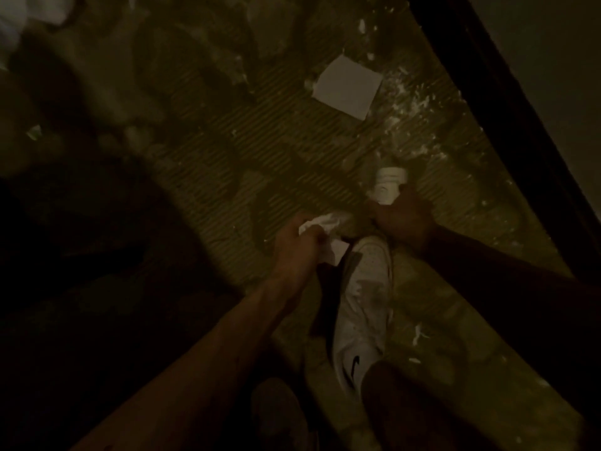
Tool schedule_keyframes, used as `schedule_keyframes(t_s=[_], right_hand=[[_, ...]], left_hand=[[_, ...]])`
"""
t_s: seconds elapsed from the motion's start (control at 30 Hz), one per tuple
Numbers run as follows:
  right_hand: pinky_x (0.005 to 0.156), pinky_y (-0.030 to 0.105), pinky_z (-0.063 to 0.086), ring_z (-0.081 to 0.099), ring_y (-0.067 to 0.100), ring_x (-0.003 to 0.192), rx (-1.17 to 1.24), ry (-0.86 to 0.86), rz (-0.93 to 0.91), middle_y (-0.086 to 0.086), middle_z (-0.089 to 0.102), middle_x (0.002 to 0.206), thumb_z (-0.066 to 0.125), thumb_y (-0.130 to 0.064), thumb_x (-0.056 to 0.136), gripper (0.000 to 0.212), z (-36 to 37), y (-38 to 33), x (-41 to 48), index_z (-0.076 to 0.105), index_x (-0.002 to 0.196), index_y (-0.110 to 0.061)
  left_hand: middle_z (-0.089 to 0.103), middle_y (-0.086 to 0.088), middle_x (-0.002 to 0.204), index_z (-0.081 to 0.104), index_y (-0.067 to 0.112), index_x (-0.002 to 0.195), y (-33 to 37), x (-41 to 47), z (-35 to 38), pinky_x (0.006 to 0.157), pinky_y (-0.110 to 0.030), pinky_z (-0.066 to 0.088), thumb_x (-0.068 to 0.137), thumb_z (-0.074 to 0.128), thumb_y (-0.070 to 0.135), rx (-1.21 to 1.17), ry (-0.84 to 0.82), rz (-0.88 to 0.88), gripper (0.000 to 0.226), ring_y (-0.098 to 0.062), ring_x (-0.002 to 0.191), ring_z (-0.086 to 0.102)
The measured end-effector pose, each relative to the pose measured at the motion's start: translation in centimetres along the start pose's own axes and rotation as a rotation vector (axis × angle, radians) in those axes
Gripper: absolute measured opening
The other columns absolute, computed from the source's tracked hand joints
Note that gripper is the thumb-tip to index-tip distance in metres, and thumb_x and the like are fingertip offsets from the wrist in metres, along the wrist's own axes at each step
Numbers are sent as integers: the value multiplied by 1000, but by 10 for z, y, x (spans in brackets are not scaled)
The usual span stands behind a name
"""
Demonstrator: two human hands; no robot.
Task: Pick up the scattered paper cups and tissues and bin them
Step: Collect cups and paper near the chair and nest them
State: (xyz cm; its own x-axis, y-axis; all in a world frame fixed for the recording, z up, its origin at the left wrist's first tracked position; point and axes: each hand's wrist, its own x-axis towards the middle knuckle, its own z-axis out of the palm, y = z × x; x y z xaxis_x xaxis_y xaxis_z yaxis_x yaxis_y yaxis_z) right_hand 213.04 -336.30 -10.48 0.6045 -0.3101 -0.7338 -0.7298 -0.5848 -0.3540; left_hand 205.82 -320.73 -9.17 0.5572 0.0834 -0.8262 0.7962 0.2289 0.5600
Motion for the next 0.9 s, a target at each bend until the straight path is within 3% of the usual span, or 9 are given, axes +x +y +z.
schedule_keyframes(t_s=[0.13,0.23,0.4,0.43,0.5,0.57,0.67,0.8,0.9], right_hand=[[103,51,45,45,36,130,-171,84,11,18,42,145,83,-38,73,106,1,-3,44,19,151,-6],[102,45,44,48,32,128,-179,159,-130,14,47,140,84,-38,71,95,3,-13,64,32,145,-9],[97,44,48,54,27,120,-69,205,-327,8,54,133,78,-47,72,83,-3,-47,76,37,138,-16],[97,45,48,54,27,120,-49,224,-321,8,53,134,78,-47,72,84,-6,-52,83,37,138,-16],[95,43,49,55,27,120,18,271,-298,7,53,133,78,-48,72,84,-12,-57,97,38,139,-15],[93,45,52,57,26,116,67,286,-278,7,54,132,79,-50,71,85,-13,-58,111,39,137,-16],[87,48,56,59,26,112,82,246,-286,7,56,127,81,-46,68,82,-11,-52,123,42,134,-16],[84,48,57,60,25,109,85,174,-322,5,57,123,83,-41,68,78,-10,-50,136,44,131,-17],[80,47,59,62,24,104,109,118,-297,-2,56,115,83,-38,70,75,-15,-52,138,44,130,-19]], left_hand=[[71,5,76,70,17,90,23,47,14,51,-21,55,93,63,33,32,-14,-48,17,-3,58,68],[65,10,52,64,18,61,36,77,26,43,-15,47,90,65,51,195,71,43,44,-2,47,62],[53,0,58,49,12,58,72,127,41,54,-28,36,99,57,38,551,168,365,50,-10,53,48],[59,-3,66,56,9,67,82,141,44,58,-28,40,101,55,37,616,160,423,43,-12,59,54],[68,-10,103,61,9,111,102,168,51,77,-34,53,102,51,38,767,128,517,32,-20,88,65],[52,-14,141,44,16,144,115,197,56,99,-38,49,103,48,39,927,91,600,47,-26,121,57],[20,-12,162,26,26,155,119,231,63,107,-42,39,102,49,38,1239,73,678,59,-32,143,32],[41,-12,147,52,19,139,103,246,57,82,-42,51,99,54,28,1374,162,848,41,-35,118,53],[58,-13,120,64,9,111,105,245,59,67,-36,41,99,51,18,1367,199,966,20,-32,100,59]])
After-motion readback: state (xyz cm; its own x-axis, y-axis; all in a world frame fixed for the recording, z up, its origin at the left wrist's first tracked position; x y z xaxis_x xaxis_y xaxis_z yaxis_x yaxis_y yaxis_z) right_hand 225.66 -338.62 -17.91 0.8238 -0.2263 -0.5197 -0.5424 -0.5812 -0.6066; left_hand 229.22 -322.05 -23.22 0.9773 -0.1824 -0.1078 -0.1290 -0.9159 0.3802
